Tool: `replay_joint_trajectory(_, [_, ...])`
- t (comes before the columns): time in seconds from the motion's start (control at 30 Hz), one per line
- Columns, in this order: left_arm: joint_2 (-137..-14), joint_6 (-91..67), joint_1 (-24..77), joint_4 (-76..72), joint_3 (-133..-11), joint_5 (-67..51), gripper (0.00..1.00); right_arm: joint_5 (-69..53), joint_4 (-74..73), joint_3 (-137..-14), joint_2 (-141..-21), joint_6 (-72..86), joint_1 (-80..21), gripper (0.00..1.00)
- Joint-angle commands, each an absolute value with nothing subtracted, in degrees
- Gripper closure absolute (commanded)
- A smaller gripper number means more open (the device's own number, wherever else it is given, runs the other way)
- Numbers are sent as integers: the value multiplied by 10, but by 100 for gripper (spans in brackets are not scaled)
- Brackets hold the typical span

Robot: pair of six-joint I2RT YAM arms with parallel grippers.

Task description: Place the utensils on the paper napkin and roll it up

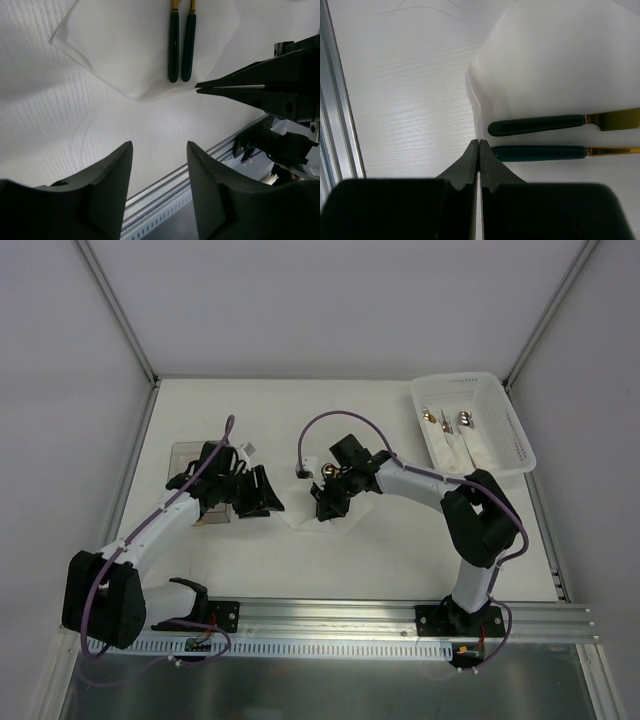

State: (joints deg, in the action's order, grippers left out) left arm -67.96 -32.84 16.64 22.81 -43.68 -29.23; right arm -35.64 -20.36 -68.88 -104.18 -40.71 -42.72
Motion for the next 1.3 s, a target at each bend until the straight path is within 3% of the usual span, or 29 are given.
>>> replay_joint_trajectory(0.0, [-697,-320,178,165,-435,-261,55,-406,-237,-726,-1058,-408,-417,100])
replay_joint_trajectory(0.23, [-772,-340,200,30,-405,-296,68,-439,-272,-758,-1092,-412,-396,100])
replay_joint_trajectory(0.37, [-838,-367,227,-30,-408,-330,83,-442,-279,-770,-1103,-417,-391,100])
replay_joint_trajectory(0.6, [-903,-408,268,-102,-409,-341,94,-434,-292,-783,-1117,-425,-382,98])
replay_joint_trajectory(0.97, [-938,-454,292,-171,-389,-337,96,-422,-305,-813,-1148,-430,-382,97])
replay_joint_trajectory(1.27, [-892,-463,294,-175,-364,-323,95,-410,-307,-828,-1167,-429,-382,97])
